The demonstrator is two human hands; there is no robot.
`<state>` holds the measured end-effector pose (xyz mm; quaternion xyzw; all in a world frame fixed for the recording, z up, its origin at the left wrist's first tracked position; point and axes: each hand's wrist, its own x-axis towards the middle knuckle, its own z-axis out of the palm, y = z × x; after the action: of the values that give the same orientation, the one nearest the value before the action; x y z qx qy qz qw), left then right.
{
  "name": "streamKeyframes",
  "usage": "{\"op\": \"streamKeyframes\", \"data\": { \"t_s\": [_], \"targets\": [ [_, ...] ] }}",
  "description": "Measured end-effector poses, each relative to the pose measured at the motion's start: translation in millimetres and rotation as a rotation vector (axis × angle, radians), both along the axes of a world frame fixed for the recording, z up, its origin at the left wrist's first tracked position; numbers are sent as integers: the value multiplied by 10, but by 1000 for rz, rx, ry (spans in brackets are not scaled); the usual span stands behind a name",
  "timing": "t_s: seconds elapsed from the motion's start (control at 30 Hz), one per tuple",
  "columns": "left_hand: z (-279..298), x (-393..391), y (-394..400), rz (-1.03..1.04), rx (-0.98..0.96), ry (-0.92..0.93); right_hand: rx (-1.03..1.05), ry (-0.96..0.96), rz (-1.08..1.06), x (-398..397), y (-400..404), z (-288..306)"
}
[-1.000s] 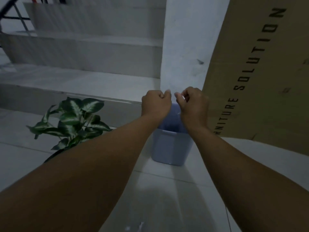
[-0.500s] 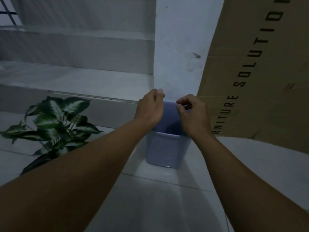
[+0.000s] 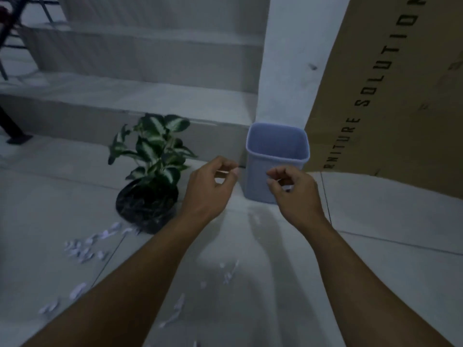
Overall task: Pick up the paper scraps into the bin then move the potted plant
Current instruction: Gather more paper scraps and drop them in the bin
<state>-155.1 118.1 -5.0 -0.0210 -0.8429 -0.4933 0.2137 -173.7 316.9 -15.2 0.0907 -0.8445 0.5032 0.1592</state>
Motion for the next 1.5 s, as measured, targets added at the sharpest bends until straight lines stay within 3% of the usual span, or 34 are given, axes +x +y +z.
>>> {"op": "streamKeyframes", "data": {
  "t_s": [0.17, 0.3, 0.53, 0.73, 0.87, 1.0, 1.2, 1.5],
  "targets": [
    [-380, 608, -248, 56, 9, -59, 54, -223, 72, 637, -110, -492],
    [-754, 900, -462, 80, -3, -152, 220, -360, 210, 888, -264, -944],
    [-1316, 1456, -895, 13, -245, -301, 508, -477, 343, 1063, -532, -1573],
    [-1657, 1907, -1274, 18, -464, -455, 651, -272, 576, 1336, -837, -1823],
    [-1781, 2077, -1375, -72, -454, -497, 629, -176, 685, 1525, -1065, -1807],
    [-1808, 2130, -1338, -66, -398, -488, 580, -105, 692, 1641, -1157, -1853],
    [-1896, 2349, -1306, -210, -543, -453, 547, 15, 614, 1703, -1100, -1954],
    [-1911, 2446, -1074, -206, -468, -359, 625, -21, 689, 1730, -679, -1842]
  ]
}}
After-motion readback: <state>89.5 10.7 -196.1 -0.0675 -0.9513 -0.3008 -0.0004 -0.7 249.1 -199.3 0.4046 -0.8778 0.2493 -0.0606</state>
